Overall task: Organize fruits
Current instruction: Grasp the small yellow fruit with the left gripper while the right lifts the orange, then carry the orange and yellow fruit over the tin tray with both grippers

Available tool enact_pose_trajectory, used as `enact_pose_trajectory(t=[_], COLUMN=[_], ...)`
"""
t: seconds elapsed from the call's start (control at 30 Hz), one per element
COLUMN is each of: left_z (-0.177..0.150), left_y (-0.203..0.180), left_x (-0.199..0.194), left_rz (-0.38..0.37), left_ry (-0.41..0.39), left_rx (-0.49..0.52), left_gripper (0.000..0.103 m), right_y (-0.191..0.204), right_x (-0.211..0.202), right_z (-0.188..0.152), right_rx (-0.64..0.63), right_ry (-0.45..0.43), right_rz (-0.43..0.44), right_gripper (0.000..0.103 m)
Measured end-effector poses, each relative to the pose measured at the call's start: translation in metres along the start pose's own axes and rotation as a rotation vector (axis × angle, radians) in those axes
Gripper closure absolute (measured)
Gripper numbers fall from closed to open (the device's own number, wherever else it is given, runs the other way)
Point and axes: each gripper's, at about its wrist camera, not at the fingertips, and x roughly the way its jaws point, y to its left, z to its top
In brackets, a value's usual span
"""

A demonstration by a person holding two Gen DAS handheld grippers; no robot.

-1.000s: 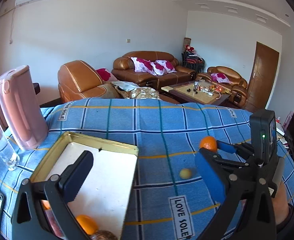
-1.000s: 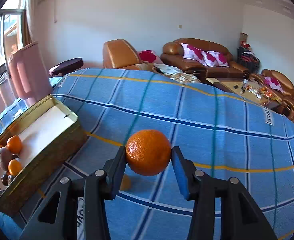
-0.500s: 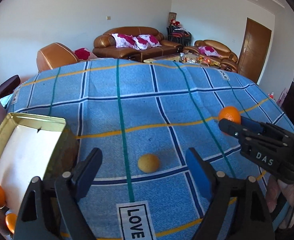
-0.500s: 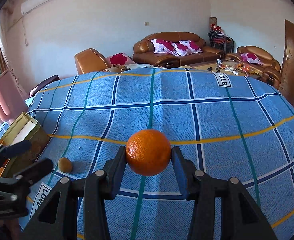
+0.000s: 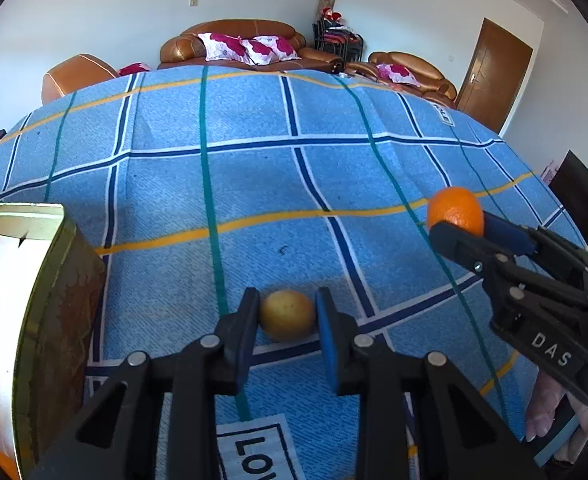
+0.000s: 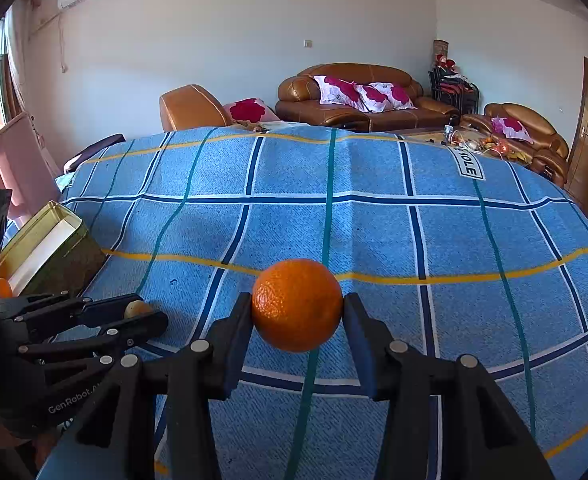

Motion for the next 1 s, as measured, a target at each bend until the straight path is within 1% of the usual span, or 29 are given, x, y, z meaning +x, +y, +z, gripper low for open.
enact_pose_trajectory(t=[0.1, 0.17, 0.37, 0.5, 0.63, 0.8, 1.0], left_z=[-0.001, -0.001, -0.002, -0.002, -0.003, -0.006, -0.010], left_y=[0.004, 0.004, 0.003, 0.002, 0.004, 0.008, 0.001], left_x=[-0.005, -0.010, -0.026, -0.032, -0.037, -0.045, -0.057], left_rz=[-0.023, -0.026, 0.003, 0.017, 0.021, 0.014, 0.035], left_ry=[-0.020, -0.039, -0.114, -0.150, -0.179, -0.222, -0.287], left_rx=[-0.013, -0.009, 0.004, 0.010, 0.001, -0.014, 0.012], left_gripper=[0.073, 0.073, 0.073, 0.073, 0.073, 0.073, 0.073], right_y=[0.005, 0.008, 0.018, 0.025, 0.026, 0.026, 0.030], right_x=[0.000, -0.002, -0.006, -0.010, -0.015, -0.023, -0.033], right_z=[-0.001, -0.001, -0.001, -0.003, -0.003, -0.004, -0.006], right_rx=[-0.012, -0.013, -0.042, -0.073, -0.074, -0.076, -0.097], right_ry=[-0.009, -0.024, -0.048, -0.071, -0.091, -0.130, -0.188], right_rz=[0.002, 0.008, -0.007, -0.028, -0.046, -0.053, -0.067], right_gripper=[0.056, 0.056, 0.056, 0.056, 0.056, 0.056, 0.056])
